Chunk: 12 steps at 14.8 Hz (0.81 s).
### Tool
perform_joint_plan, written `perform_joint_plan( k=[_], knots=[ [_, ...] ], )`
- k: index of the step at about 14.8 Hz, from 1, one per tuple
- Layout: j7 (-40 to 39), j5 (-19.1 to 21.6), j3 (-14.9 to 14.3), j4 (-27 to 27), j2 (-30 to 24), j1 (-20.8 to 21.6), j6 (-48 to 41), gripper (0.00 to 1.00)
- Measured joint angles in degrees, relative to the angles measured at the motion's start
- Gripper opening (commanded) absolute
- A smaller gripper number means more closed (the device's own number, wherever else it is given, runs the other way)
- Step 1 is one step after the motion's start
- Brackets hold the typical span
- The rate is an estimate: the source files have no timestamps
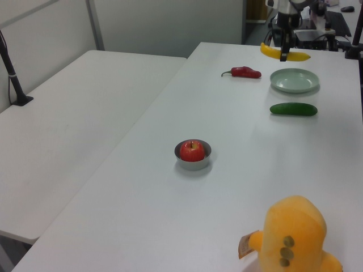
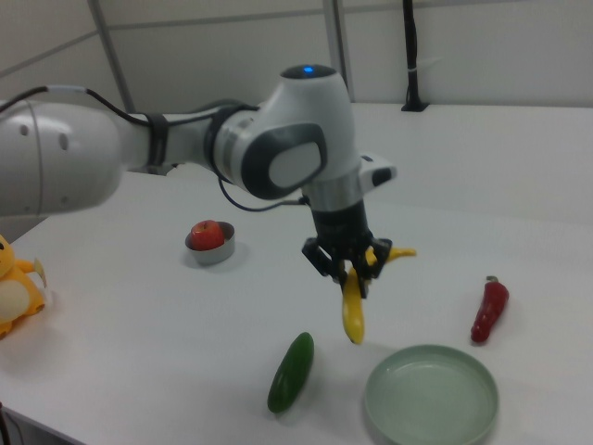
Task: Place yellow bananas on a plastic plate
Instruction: 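Lower the banana onto the plate and open the gripper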
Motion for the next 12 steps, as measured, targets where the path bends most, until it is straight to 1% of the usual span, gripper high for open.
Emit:
perform_joint_plan(
  k=[6,9,11,12],
  knots=[
    [-0.61,-0.12,-0.26,-1.07,5.22,-2.68,6.96,0.01],
    [-0.78,-1.86,-0.31,-2.27,6.95,-3.12,8.82,0.02],
    [-0.83,-2.48,-0.32,-2.95,7.78,-3.59,9.15,0.06],
    [-0.86,-2.74,-0.32,-3.11,8.28,-3.77,9.55,0.06]
  ],
)
